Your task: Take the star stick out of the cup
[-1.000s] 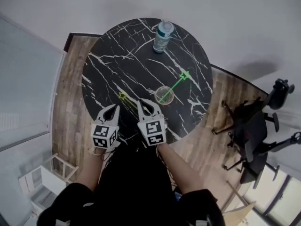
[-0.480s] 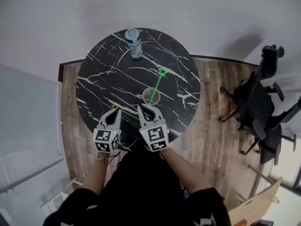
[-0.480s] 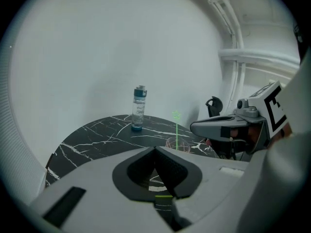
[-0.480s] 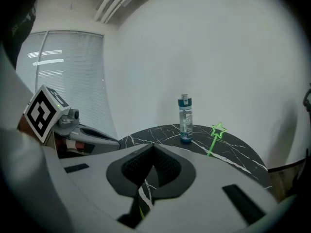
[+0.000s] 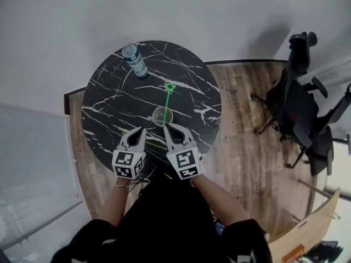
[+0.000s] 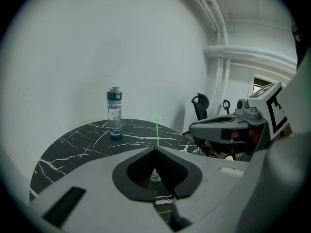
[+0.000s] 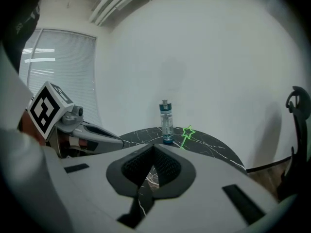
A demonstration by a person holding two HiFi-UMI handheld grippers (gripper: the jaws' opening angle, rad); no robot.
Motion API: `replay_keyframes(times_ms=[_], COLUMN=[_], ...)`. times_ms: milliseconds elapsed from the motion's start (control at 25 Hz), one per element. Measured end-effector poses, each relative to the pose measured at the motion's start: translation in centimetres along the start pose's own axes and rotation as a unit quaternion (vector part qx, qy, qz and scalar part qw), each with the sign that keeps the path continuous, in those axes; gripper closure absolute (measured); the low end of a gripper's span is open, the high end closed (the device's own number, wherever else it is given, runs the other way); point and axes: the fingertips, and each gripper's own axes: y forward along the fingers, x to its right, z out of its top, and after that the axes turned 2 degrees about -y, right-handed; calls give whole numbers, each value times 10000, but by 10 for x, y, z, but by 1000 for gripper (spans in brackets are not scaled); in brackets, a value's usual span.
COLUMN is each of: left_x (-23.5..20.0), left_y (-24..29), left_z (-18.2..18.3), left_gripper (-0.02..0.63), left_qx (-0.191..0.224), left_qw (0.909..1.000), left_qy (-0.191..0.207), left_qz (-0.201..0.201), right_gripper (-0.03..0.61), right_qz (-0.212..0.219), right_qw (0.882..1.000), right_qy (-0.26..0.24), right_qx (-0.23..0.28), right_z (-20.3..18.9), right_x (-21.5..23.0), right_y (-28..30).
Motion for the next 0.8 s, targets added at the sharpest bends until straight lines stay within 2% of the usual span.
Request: replay_keyframes(times_ms=[360, 800], left_x=[20, 28], left_y=[28, 68], left_z=[15, 16], left_gripper=[615, 615], left_qx=[-124, -549], left_qw=[9996, 9976], left_qy=[228, 348], left_qz=[-149, -218], right_gripper=[583, 584], right_qz=[-32, 54], right_qw=[9999, 9991], right_qy=[144, 415], right_qx=[86, -29], right_z=[-1, -20], right_x=[29, 60], right_y=[-2, 15])
